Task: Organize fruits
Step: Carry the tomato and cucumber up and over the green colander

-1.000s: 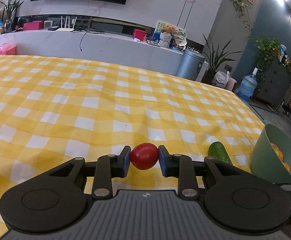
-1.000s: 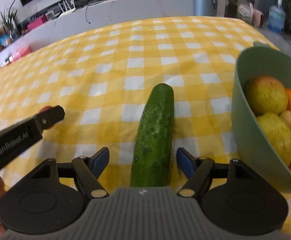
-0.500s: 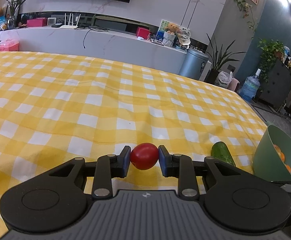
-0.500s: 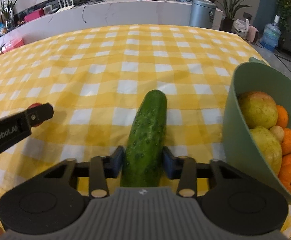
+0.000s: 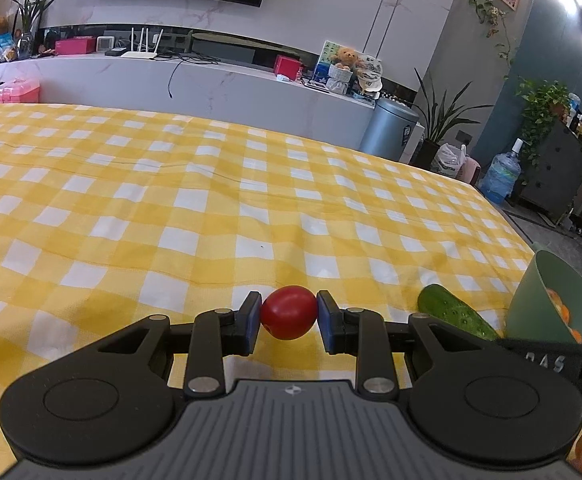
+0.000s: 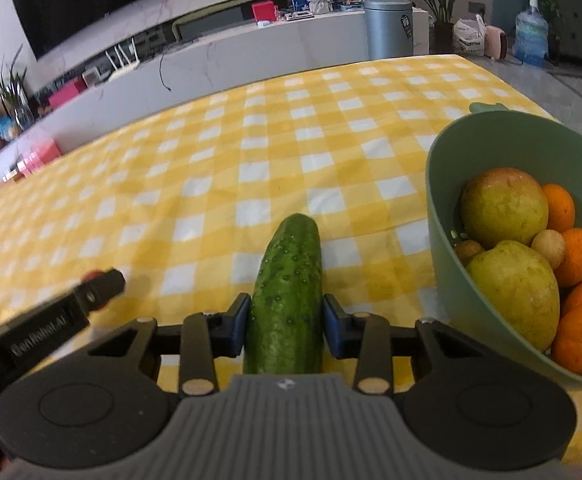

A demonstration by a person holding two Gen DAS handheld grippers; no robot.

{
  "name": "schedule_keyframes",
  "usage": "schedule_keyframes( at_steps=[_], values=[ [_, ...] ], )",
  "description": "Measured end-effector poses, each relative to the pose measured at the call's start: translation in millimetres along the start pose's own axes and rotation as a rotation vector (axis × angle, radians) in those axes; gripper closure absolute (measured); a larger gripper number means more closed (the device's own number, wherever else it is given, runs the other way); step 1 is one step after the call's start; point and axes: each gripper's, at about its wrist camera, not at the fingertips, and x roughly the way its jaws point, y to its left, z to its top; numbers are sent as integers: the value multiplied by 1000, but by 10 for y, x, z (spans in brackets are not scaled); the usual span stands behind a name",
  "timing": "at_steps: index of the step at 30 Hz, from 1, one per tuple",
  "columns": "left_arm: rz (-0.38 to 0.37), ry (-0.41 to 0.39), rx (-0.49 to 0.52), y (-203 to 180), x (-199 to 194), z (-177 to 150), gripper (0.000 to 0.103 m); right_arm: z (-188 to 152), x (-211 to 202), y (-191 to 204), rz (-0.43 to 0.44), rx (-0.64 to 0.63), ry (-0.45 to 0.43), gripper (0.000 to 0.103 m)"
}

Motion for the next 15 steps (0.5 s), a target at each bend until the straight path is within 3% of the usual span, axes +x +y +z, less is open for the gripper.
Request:
schedule_keyframes(
  at_steps=[15],
  values=[
    [-134, -25, 106, -297, -225, -84, 70, 149, -496, -170, 200, 113, -177, 68]
  ],
)
